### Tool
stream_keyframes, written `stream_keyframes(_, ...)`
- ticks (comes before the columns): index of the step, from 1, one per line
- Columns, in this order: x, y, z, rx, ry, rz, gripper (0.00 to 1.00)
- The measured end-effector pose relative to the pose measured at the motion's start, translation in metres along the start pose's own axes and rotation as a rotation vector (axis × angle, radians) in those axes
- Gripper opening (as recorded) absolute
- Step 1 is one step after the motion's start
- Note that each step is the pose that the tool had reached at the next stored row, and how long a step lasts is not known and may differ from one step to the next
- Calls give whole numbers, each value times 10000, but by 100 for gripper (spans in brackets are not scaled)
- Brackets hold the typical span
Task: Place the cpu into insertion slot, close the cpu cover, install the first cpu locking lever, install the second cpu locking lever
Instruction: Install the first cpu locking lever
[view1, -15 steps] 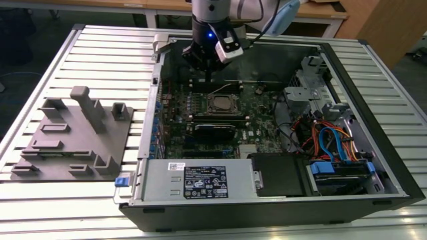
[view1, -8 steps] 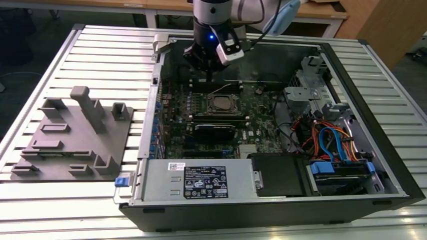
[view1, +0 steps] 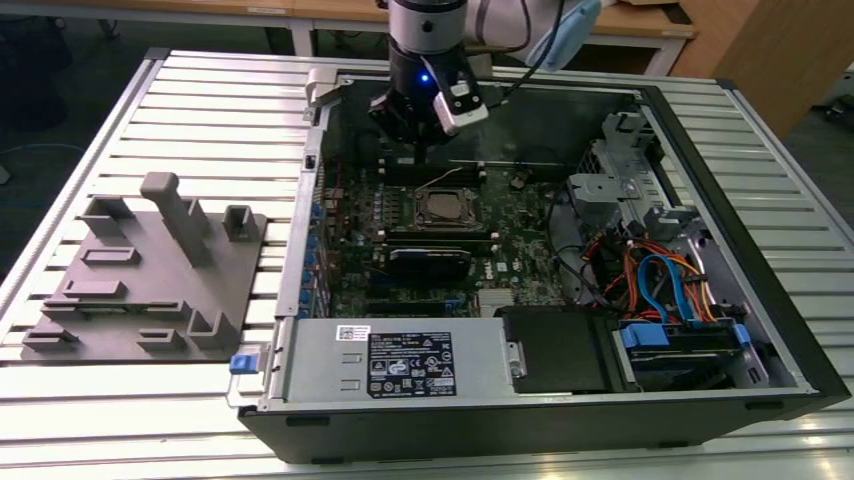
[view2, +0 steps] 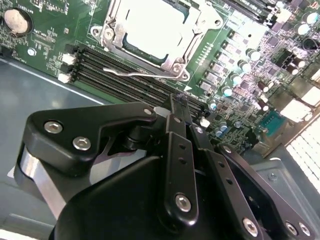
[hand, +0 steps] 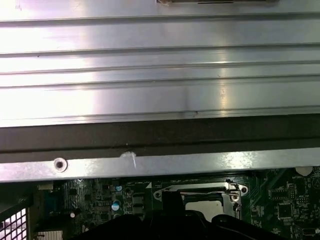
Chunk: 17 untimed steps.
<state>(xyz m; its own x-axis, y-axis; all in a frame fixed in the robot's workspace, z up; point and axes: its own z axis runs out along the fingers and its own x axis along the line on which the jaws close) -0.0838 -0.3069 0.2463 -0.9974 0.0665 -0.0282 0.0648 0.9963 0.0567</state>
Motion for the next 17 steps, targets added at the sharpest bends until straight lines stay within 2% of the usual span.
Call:
stream_keyframes(11, -109, 2, 84, -15, -4, 59, 10)
stream_keyframes(17, -144, 3, 116, -27, -5, 94, 10)
